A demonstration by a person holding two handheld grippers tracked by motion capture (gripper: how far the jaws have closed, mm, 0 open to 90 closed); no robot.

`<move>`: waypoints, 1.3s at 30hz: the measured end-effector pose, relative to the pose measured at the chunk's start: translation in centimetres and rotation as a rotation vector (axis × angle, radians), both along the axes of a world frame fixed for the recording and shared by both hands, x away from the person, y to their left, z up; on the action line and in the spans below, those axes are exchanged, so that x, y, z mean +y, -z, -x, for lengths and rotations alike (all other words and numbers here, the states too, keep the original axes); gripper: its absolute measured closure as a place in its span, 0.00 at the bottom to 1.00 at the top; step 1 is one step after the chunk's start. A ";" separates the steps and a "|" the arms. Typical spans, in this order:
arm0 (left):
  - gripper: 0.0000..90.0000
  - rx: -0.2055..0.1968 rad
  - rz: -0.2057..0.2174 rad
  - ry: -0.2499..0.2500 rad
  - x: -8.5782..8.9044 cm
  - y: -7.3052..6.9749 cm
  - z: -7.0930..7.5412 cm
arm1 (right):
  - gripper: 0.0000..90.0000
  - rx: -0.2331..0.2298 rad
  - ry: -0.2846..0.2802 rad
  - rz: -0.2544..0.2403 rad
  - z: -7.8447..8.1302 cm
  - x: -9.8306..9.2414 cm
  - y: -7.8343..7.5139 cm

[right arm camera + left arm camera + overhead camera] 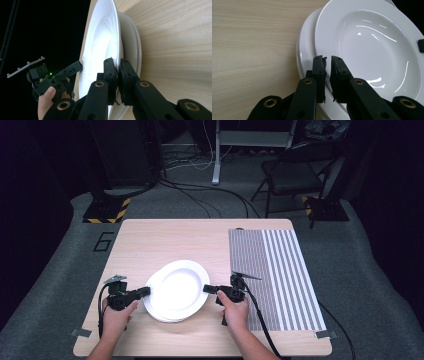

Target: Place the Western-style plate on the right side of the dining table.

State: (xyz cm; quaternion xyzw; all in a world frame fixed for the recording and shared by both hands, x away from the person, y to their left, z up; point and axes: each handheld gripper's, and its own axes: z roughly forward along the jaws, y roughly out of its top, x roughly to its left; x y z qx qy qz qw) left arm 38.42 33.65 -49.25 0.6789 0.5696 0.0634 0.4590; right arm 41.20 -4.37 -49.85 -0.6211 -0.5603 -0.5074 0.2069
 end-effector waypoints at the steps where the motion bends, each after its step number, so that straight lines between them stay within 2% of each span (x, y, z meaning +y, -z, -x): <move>1: 0.91 0.001 -0.005 0.005 0.0 0.0 0.0 | 0.95 0.015 0.009 -0.016 0.0 0.0 0.0; 7: 0.91 0.000 -0.003 0.002 0.0 0.0 0.0 | 0.96 0.019 0.027 -0.041 0.0 -0.1 0.2; 11: 0.91 -0.002 -0.015 0.017 -0.1 0.0 0.0 | 0.96 0.009 0.034 -0.033 0.1 -0.1 0.1; 32: 0.86 -0.008 0.002 0.018 -0.2 0.1 -0.1 | 0.96 -0.048 0.076 -0.041 0.4 -1.0 -0.8; 39: 0.84 -0.009 0.018 0.021 -0.2 0.1 0.0 | 0.96 -0.032 0.079 -0.046 0.4 -1.1 -0.9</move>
